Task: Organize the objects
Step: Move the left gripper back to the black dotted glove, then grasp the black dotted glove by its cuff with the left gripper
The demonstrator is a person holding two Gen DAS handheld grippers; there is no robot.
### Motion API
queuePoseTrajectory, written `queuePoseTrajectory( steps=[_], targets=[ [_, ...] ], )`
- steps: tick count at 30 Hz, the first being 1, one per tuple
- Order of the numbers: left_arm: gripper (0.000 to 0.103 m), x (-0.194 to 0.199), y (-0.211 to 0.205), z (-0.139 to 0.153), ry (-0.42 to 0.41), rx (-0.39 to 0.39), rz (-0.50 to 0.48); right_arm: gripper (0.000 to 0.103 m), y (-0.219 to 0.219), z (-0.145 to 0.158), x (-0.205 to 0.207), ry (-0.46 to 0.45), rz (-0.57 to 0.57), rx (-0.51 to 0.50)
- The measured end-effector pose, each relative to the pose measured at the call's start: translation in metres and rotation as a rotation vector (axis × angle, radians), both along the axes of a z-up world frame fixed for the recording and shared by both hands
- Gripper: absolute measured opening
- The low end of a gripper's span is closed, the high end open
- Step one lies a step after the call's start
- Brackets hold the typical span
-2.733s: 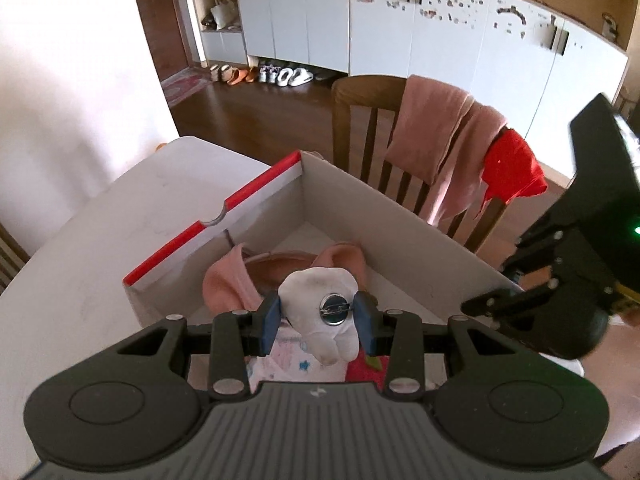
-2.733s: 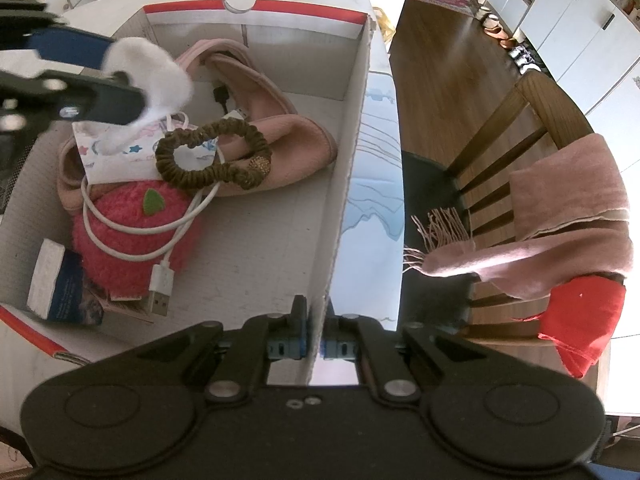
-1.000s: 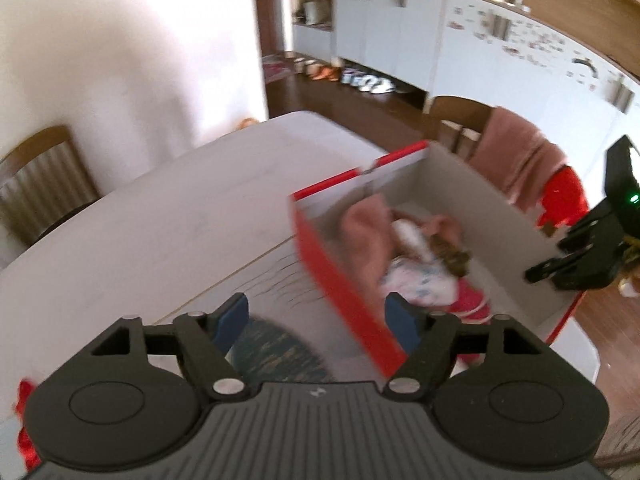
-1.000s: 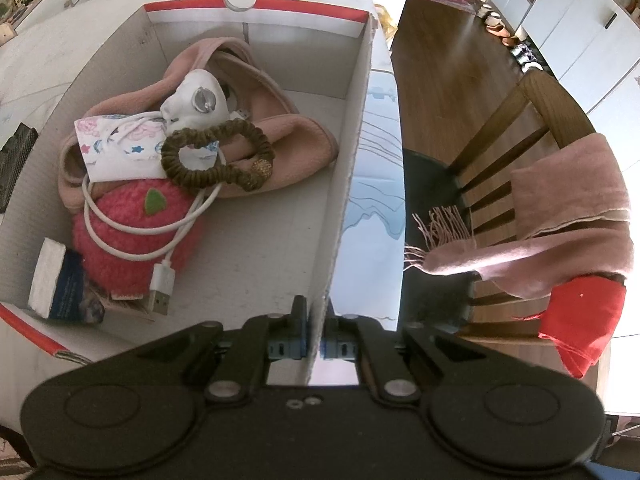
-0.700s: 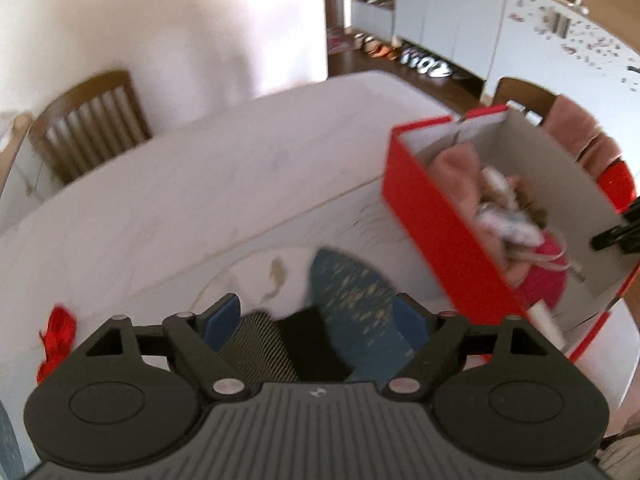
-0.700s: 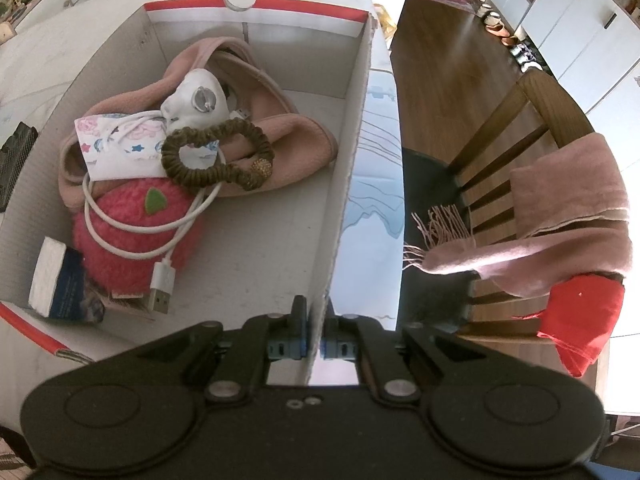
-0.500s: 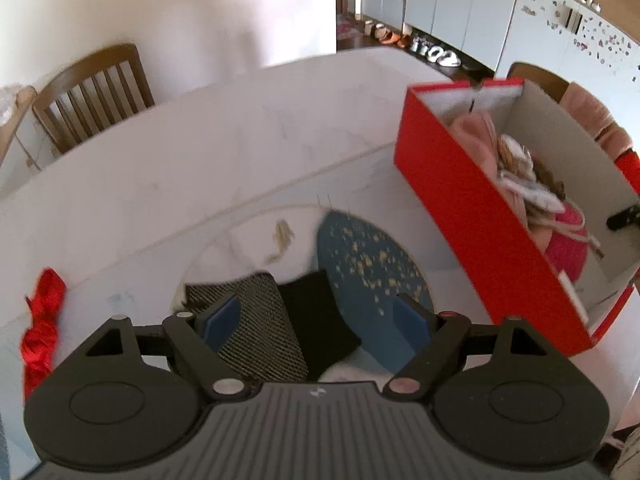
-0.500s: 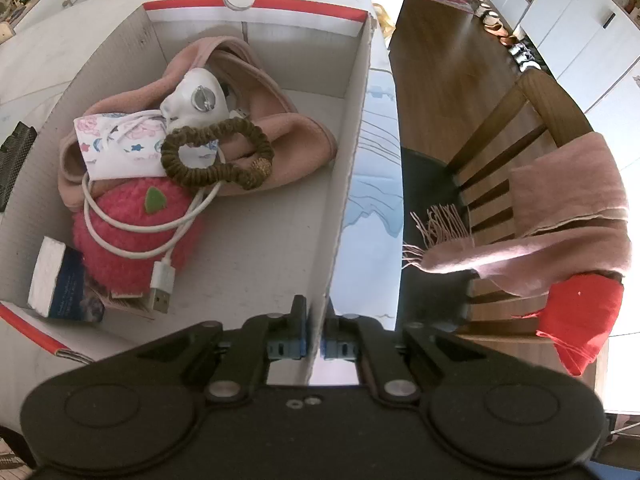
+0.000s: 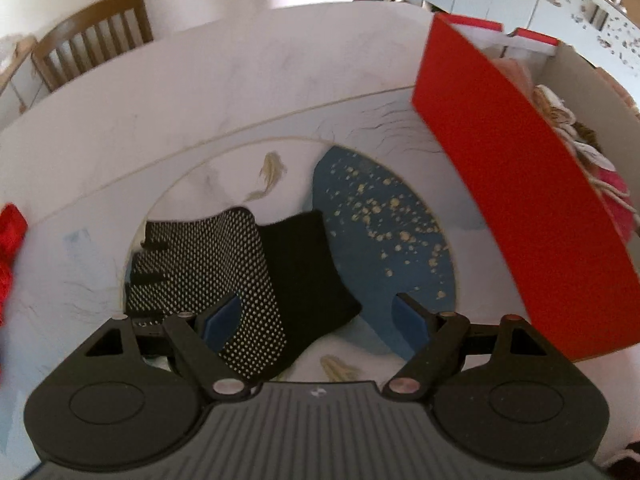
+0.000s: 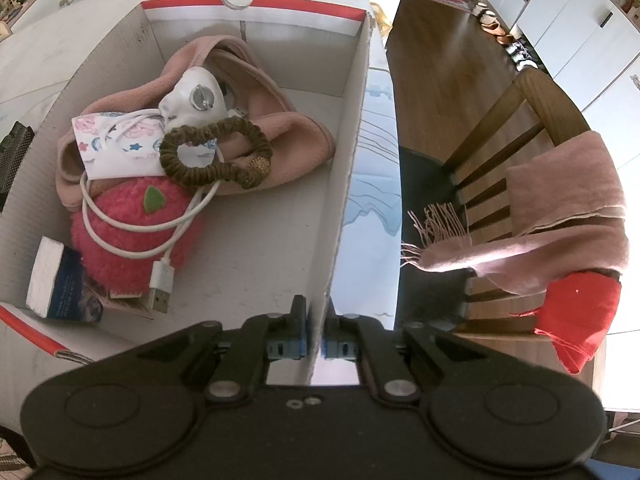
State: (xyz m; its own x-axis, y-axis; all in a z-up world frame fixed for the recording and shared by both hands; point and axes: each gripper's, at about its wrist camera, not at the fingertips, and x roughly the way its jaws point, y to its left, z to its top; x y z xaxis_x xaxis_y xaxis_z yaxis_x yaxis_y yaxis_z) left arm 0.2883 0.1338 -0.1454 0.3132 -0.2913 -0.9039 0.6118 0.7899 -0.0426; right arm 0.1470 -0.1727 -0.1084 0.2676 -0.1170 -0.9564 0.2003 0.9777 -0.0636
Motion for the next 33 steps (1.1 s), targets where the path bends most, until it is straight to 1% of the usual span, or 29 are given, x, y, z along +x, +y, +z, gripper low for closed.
queuePoseTrajectory(
  steps=[6,8,10,12,14,16,17,18,19,20,22,25,28,33],
  targets=[
    [0.081,0.011,0.004,-0.014,0.020,0.028,0.059,0.005,0.001,-0.001,-0.001,0.005,-0.001,0.000],
    [0.080,0.015,0.005,-0.016,0.035,0.023,0.073,0.005,0.001,-0.001,-0.001,0.006,-0.001,0.000],
    [0.075,0.018,0.005,-0.019,0.045,0.023,0.084,0.005,0.001,-0.002,-0.001,0.006,-0.002,0.002],
    [0.074,0.019,0.004,-0.020,0.041,0.025,0.089,0.005,0.001,-0.002,-0.001,0.007,-0.002,0.002],
    [0.066,0.020,0.004,-0.019,0.035,0.028,0.089,0.005,0.001,-0.002,-0.001,0.007,-0.001,0.001],
    [0.052,0.021,0.005,-0.017,0.029,0.032,0.096,0.005,0.001,-0.002,-0.001,0.006,-0.002,0.001],
    [0.047,0.022,0.005,-0.017,0.027,0.033,0.098,0.005,0.001,-0.002,-0.001,0.007,-0.002,0.001],
    [0.037,0.023,0.006,-0.016,0.019,0.043,0.103,0.005,0.001,-0.003,-0.001,0.007,-0.001,0.000],
    [0.030,0.023,0.007,-0.015,0.011,0.055,0.105,0.005,0.001,-0.003,-0.001,0.008,-0.001,0.000],
    [0.029,0.023,0.009,-0.015,0.011,0.054,0.106,0.005,0.001,-0.003,-0.001,0.007,-0.001,0.001],
    [0.015,0.024,0.013,-0.014,0.012,0.051,0.113,0.005,0.001,-0.003,-0.001,0.007,-0.001,0.000],
    [0.011,0.025,0.018,-0.012,0.020,0.037,0.126,0.005,0.001,-0.003,-0.001,0.007,0.000,0.000],
    [0.011,0.021,0.021,-0.003,0.001,0.022,0.122,0.005,0.001,-0.004,-0.001,0.008,0.001,-0.001],
    [0.010,0.015,0.024,0.022,-0.013,-0.033,0.102,0.005,0.002,-0.004,-0.001,0.009,0.004,-0.002]
  ],
)
